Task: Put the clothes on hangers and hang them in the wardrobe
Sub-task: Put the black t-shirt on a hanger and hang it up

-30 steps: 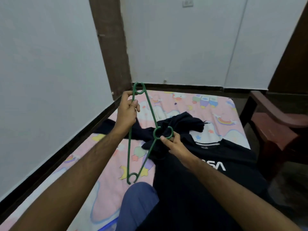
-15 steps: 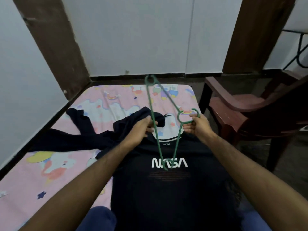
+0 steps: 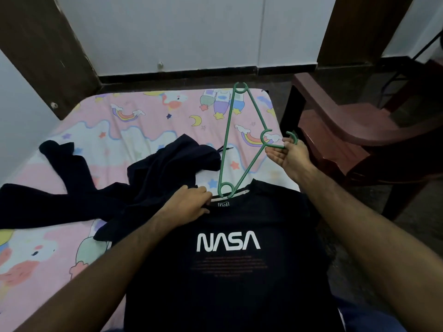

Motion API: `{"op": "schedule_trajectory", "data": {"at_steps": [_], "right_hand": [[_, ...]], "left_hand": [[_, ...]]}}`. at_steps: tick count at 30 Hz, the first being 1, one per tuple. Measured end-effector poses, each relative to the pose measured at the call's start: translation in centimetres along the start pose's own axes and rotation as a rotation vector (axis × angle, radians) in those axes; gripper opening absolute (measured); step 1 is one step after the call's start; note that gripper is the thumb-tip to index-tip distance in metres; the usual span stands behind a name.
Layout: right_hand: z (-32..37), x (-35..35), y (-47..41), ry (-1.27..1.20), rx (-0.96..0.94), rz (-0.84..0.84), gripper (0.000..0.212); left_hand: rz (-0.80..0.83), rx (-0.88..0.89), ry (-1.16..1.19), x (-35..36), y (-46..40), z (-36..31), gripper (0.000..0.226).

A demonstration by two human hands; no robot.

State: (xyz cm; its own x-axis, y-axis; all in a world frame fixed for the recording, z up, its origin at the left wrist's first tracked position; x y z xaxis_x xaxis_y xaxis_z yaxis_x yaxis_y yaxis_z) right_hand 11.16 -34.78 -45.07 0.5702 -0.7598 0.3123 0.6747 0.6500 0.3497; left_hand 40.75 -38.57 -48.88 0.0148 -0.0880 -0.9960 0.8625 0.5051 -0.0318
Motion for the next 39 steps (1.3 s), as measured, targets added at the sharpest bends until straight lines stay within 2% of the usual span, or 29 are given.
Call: {"op": "schedule_trajectory", "data": {"at_steps": [5,11,14,18,22,26,30,34,39], "right_hand": [[-1.5,1.7,-1.5,0.078,-0.011,0.017,0.018],[-4.7,4.4,-0.8,0.233,0.044,0.117,0.021],[-5.1,4.9,0.4,0.412,0.078,0.219,0.029],[-2.5,4.5,0.6,0.775,-0.105,0.314,0.042],[1.8,3.5,0.6,0.945,-0.257,0.366,0.043],[3.9,2.8,2.2,1.102,-0.344,0.449,0.043],[4.5,2.7,4.2,1.237,-0.469,0.467,0.045],[4.1,3.1,6.8,1.377,-0.563,0.567,0.044],[5.5,6.8,10.1,1.268,-0.666,0.586,0.026]], "left_hand": [[-0.246,0.097,0.02,-2.1,0.9,1.2,0.026],[-0.299,0.074,0.121,-4.0,1.8,1.5,0.029],[-0.35,0.031,0.127,-4.8,2.3,1.8,0.029],[-0.363,0.014,0.089,-5.3,3.0,2.6,0.027],[-0.328,-0.067,-0.071,-4.7,4.0,4.1,0.024],[-0.302,-0.177,0.031,-4.6,5.1,5.6,0.019],[-0.298,-0.118,0.049,-5.9,5.3,5.5,0.014],[-0.363,-0.092,0.104,-8.0,6.0,5.7,0.011],[-0.407,0.052,0.153,-10.9,6.3,2.9,0.009]]}}
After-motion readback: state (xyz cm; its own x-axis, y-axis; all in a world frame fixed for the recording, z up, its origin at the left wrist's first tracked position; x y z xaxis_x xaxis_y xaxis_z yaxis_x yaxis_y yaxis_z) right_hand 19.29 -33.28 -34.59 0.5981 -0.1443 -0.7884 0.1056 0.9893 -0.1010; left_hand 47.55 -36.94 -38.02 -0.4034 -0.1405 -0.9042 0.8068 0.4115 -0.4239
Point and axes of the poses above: each hand's wrist, its own y-axis away from the middle knuckle, its own x-axis out of the palm, z = x × y, the point moved 5 cm from there along -y, towards the middle knuckle, and after that the axes turned 8 degrees about -z, right-handed, at the moved point
